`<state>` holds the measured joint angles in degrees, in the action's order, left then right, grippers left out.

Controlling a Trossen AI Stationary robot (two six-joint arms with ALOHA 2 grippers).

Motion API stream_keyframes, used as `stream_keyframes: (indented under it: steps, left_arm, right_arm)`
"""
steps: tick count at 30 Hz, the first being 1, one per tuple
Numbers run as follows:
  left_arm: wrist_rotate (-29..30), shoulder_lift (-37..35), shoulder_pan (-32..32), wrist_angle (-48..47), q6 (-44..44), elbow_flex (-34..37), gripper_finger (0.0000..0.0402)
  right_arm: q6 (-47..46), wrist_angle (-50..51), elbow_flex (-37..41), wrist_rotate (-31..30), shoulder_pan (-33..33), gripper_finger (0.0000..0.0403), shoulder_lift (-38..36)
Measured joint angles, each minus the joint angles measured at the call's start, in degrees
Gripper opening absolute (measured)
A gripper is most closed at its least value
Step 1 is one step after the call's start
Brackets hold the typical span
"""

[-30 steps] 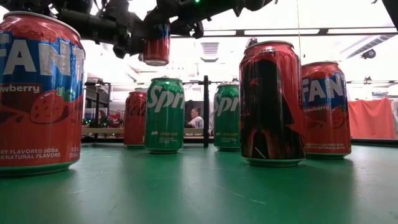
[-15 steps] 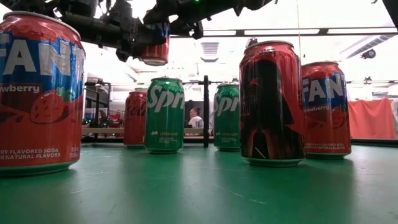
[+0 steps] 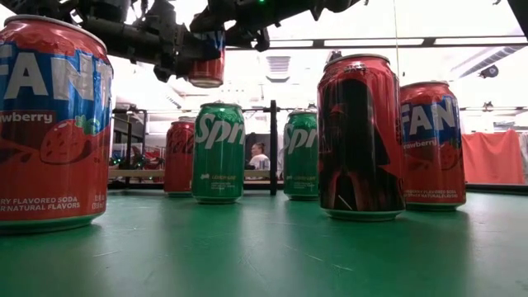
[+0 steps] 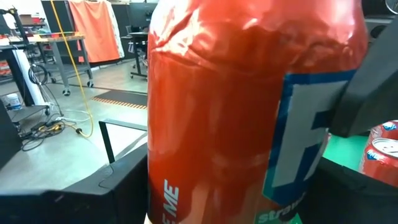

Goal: Place canned beverage on shelf
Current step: Put the red soda can on the shelf

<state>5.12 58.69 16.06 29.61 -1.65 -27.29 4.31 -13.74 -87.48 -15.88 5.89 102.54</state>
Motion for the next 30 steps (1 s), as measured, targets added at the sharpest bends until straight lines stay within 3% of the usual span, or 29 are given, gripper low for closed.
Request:
stream_keyframes:
  steps: [16,22,30]
  left_arm:
    - [0.47,0.21,-0.21,0.23,0.68,0.04,0.0285]
    - [0.36,0.19,-0.26,0.27,1.07,0.04,0.0285]
    - [0.33,0.10,-0.25,0.16,0.71,0.04,0.0285]
  right_arm:
    - [-1.13,0.11,0.00,1.69,0.23,0.0290,-0.09]
    - [-0.72,1.95,0.02,-0.63,0.17,0.0381,-0.11]
    - [-1.13,2.17,0.02,-0.64,0.15,0.0376,-0.21]
